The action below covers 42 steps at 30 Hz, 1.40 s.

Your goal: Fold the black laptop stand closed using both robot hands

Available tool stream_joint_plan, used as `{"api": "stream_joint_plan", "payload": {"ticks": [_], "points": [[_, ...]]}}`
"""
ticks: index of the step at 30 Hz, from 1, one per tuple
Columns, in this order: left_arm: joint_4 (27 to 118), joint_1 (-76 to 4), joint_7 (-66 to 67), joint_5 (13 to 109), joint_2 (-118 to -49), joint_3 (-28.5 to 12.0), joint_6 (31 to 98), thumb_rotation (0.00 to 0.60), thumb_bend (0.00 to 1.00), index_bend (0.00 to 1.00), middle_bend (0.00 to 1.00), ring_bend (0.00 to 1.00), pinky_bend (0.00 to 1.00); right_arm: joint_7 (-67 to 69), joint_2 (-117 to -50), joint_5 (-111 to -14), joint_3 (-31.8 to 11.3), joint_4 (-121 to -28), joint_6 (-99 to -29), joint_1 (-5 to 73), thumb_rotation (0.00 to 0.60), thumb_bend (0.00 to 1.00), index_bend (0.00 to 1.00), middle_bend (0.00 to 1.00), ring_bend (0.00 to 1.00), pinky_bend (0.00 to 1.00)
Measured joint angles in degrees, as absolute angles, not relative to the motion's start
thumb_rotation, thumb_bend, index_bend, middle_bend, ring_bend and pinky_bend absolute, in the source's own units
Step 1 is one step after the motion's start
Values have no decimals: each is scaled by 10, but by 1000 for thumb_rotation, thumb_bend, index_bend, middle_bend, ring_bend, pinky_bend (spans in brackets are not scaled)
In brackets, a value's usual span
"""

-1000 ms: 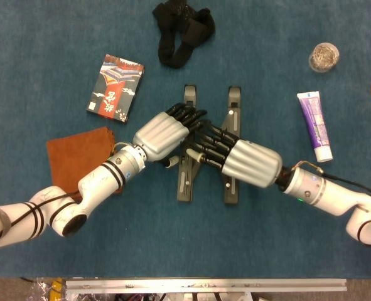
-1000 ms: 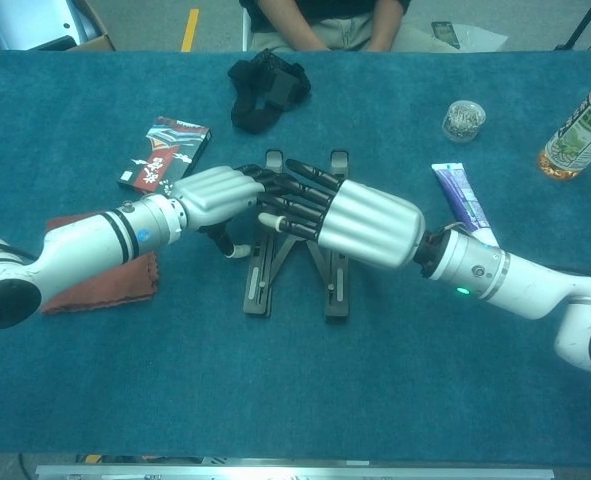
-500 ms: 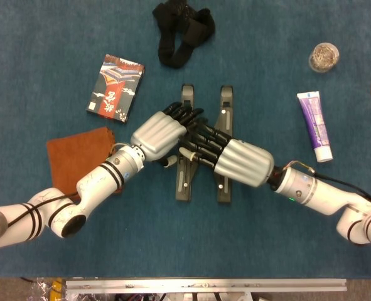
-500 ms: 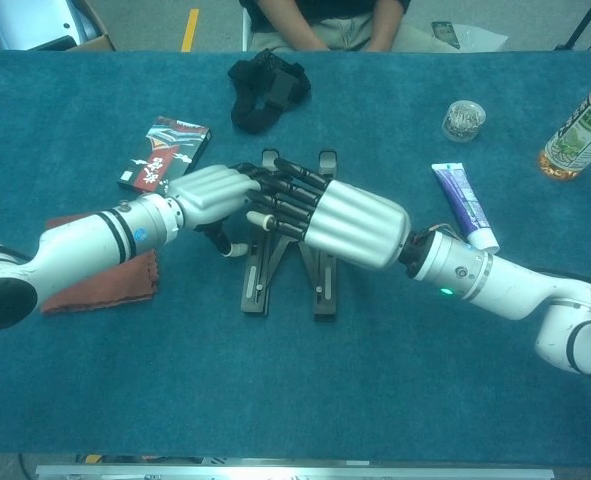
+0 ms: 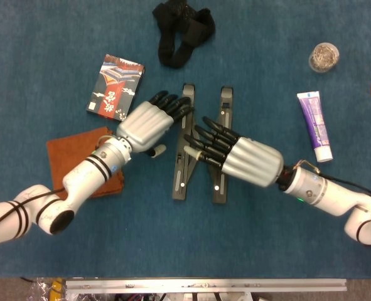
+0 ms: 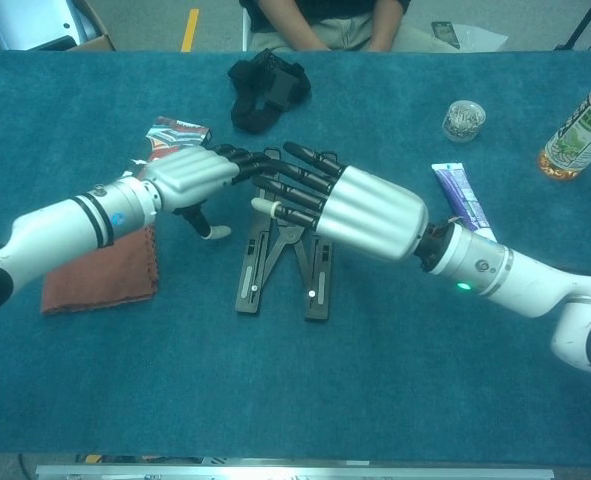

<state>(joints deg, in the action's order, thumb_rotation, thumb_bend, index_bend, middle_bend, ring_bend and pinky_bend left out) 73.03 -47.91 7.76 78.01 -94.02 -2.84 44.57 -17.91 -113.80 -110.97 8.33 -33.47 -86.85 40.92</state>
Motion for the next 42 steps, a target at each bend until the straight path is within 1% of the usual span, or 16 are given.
{"api": "stream_joint_plan", "payload": {"ticks": [4,8,11,15,19,21,23,30,36,42], "points": [[746,-472,92,776,-915,-30,459,600,284,0,0,0,20,-167,-1106,-1104,82,-397,-857,413,600,19,0,0,0,0],[774,-459,101,768,-879,-35,482,600,284,0,0,0,20,-139,-1060,-1087,77,-490,-819,425,600,19,0,0,0,0],[795,-448,104,761,-852,-40,501,600,284,0,0,0,19,-110,-1017,-1064,70,-575,-767,440,600,19,0,0,0,0],[825,-431,102,755,-815,-47,528,600,285,0,0,0,18,-67,-956,-1024,59,-678,-666,468,600,15,0,0,0,0],[848,-416,98,750,-786,-52,549,600,284,0,0,0,1,-33,-913,-995,50,-730,-576,501,600,0,0,0,0,0],[855,-409,96,747,-776,-53,553,600,284,0,0,0,1,-19,-895,-985,45,-749,-538,523,600,0,0,0,0,0],[857,-405,94,743,-769,-54,556,600,285,0,0,0,1,-11,-884,-982,41,-758,-515,541,600,0,0,0,0,0],[857,-393,80,736,-759,-57,563,600,284,0,0,0,0,-1,-876,-995,39,-764,-446,594,600,0,0,0,0,0],[852,-386,68,735,-756,-59,566,600,284,0,0,0,1,-18,-887,-1020,48,-757,-423,619,600,0,0,0,0,0],[848,-381,59,734,-754,-60,566,600,285,0,0,0,0,-27,-900,-1031,60,-739,-417,624,600,0,0,0,0,0]]}}
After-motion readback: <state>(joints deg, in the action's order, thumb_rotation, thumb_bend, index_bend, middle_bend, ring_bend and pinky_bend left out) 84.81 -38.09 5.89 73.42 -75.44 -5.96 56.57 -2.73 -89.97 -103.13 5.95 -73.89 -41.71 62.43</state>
